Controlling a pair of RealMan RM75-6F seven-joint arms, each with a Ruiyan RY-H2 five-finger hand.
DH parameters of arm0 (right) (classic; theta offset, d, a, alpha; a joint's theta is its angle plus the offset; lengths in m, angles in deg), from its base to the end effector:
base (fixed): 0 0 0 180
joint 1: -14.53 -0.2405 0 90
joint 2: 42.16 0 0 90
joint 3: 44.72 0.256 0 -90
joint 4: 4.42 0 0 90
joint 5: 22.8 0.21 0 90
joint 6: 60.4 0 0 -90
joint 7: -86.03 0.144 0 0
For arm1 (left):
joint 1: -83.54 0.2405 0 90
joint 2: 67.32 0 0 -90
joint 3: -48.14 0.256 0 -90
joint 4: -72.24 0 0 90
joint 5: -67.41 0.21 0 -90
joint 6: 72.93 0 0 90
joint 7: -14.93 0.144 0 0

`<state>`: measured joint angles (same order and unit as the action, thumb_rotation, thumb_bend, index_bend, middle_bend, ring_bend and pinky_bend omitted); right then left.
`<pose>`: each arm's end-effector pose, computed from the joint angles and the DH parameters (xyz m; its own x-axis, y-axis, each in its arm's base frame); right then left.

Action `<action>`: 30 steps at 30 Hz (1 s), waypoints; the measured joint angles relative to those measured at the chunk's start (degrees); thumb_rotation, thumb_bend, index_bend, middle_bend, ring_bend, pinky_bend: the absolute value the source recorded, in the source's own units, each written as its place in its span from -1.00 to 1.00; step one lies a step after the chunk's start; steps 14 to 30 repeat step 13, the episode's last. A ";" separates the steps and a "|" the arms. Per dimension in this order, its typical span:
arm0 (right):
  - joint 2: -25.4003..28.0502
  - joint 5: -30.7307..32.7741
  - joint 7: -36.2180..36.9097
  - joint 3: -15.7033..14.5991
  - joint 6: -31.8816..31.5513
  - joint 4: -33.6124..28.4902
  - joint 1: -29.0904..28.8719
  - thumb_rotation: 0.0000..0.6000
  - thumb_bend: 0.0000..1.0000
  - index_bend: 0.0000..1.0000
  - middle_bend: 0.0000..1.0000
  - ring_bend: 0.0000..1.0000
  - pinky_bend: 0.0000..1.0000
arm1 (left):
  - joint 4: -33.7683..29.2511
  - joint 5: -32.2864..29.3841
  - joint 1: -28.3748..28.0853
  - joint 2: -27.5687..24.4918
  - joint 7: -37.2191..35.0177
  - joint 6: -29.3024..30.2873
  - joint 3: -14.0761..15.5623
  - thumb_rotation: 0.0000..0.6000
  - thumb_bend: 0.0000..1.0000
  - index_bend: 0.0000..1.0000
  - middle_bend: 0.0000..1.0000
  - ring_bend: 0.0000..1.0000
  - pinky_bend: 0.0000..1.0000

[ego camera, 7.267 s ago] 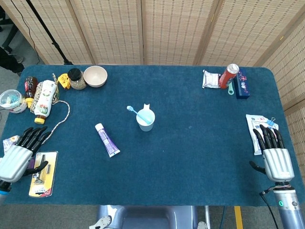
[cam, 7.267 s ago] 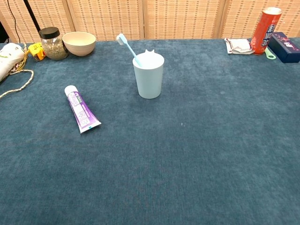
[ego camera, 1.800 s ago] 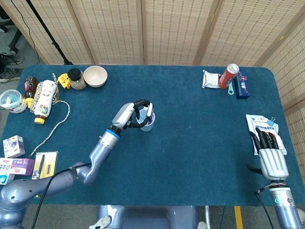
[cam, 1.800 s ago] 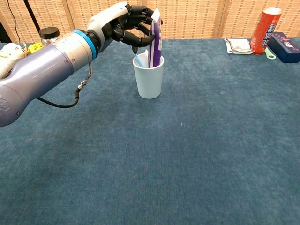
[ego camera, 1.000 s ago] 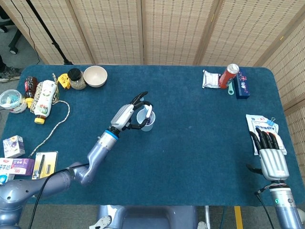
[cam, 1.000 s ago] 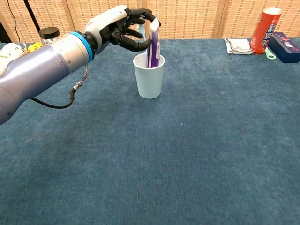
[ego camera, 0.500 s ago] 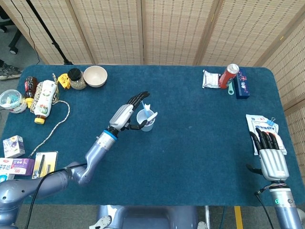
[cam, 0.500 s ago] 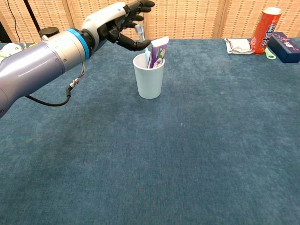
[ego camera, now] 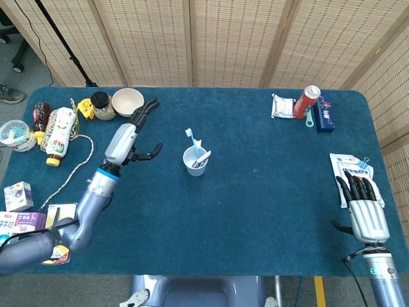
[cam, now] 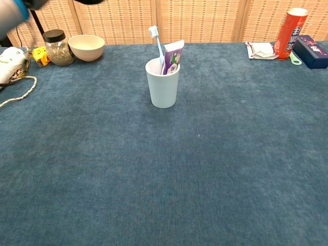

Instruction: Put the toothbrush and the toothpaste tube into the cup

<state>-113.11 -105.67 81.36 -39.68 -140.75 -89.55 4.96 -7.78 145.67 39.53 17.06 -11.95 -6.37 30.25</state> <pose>-0.3171 -0.2164 0.1297 0.4656 -0.0124 0.8849 -0.8848 -0.0233 0.4653 -0.1092 0.3870 0.0674 -0.2181 0.1663 0.9617 0.8469 -0.4575 0.2712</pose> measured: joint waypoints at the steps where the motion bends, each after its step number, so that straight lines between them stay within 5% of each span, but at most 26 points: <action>1: -0.05 -0.01 -0.35 0.15 -0.52 0.14 0.10 1.00 -1.00 -1.00 -1.00 -1.00 -1.00 | -1.46 0.06 1.15 -1.79 1.18 0.68 0.42 1.00 -0.28 -1.00 -1.00 -1.00 -1.00; 7: -0.38 -0.80 -0.95 0.80 -3.79 0.29 0.84 1.00 -1.00 -1.00 -1.00 -1.00 -1.00 | -12.47 0.15 11.85 -15.05 10.35 6.19 6.02 1.00 -0.28 -1.00 -1.00 -1.00 -1.00; 13: -1.15 -3.45 -0.26 1.41 -8.85 0.70 1.77 1.00 -1.00 -1.00 -1.00 -1.00 -1.00 | -17.38 1.07 23.88 -23.53 13.63 12.28 15.27 1.00 -0.28 -1.00 -1.00 -1.00 -1.00; 30: -1.15 -3.45 -0.26 1.41 -8.85 0.70 1.77 1.00 -1.00 -1.00 -1.00 -1.00 -1.00 | -17.38 1.07 23.88 -23.53 13.63 12.28 15.27 1.00 -0.28 -1.00 -1.00 -1.00 -1.00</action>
